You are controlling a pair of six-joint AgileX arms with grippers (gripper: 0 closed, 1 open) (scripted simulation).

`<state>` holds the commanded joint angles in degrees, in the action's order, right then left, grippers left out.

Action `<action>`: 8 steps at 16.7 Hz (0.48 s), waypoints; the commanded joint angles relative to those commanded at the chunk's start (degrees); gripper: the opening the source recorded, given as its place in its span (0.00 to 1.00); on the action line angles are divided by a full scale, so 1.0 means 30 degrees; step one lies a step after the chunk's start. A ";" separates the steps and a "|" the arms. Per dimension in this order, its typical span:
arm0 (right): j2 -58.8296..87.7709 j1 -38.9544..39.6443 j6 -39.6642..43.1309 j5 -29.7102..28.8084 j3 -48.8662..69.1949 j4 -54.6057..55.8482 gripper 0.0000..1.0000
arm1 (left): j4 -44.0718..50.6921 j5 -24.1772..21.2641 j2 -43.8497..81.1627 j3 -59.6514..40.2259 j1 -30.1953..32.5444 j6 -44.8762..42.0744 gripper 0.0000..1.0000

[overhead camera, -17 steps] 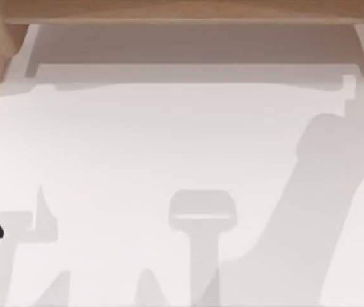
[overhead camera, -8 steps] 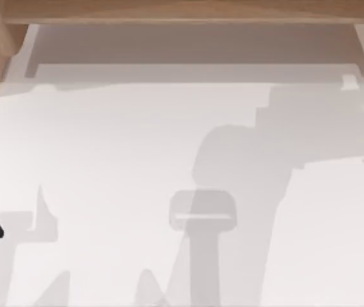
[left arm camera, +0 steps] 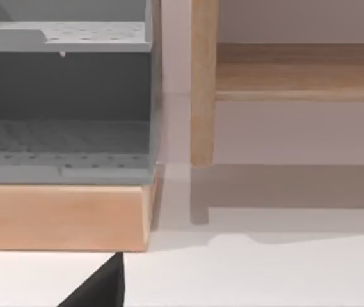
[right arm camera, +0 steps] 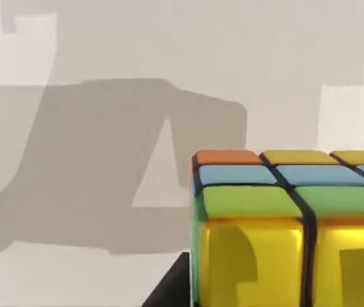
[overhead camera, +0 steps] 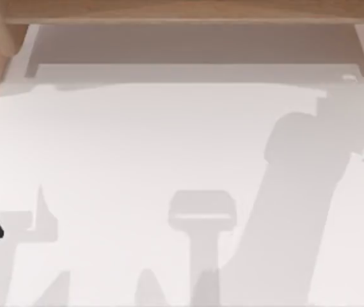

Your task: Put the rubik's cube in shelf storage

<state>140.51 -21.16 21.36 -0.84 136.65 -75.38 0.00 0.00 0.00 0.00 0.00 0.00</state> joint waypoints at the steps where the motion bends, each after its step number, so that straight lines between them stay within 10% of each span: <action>1: 0.0366 -0.0137 -0.0033 0.0495 0.0013 0.0348 0.00 | 0.0000 0.0000 0.0000 0.0000 0.0000 0.0000 1.00; 8: 0.0953 -0.0159 -0.0156 0.1520 0.0036 0.0860 0.00 | 0.0000 0.0000 0.0000 0.0000 0.0000 0.0000 1.00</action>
<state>143.37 -21.64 20.90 3.72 136.76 -72.79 0.00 0.00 0.00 0.00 0.00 0.00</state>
